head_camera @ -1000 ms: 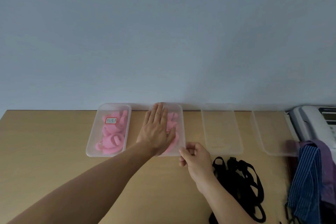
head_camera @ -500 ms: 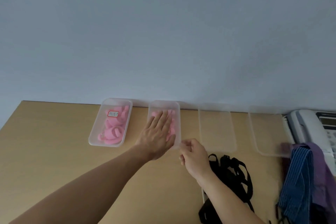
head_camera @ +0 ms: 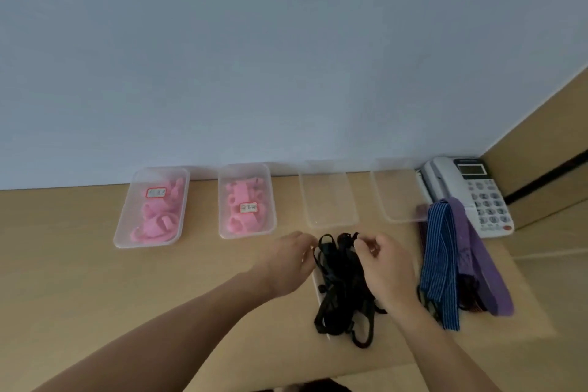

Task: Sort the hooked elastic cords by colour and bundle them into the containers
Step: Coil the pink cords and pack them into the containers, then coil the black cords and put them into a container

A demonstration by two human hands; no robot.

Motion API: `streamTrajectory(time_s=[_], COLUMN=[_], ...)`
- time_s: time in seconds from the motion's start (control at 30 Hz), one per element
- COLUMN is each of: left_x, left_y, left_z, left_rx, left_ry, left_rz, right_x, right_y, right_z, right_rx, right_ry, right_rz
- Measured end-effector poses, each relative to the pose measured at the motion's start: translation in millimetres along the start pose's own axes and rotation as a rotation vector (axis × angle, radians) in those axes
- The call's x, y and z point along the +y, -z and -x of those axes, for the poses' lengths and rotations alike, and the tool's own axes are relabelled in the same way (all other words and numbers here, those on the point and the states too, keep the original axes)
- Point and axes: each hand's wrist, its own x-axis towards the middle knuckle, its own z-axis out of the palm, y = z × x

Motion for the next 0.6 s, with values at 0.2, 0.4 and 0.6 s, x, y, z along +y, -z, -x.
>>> streamTrajectory(time_s=[0.2,0.4,0.6], left_x=[28,54,84], left_y=[-6,-12,-25], left_z=[5,-6,-4], left_rx=[-0.04,-0.008,0.066], left_ry=[-0.02,0.116,0.246], left_rz=[0.024,0.081,0.169], right_x=[36,55,55], right_y=[8,10,35], right_z=[6,-5,-11], right_rx=[-0.094,-0.305,-0.295], right_ry=[-0.189,-0.222,-0.155], right_rz=[0.218,0.06,-0.347])
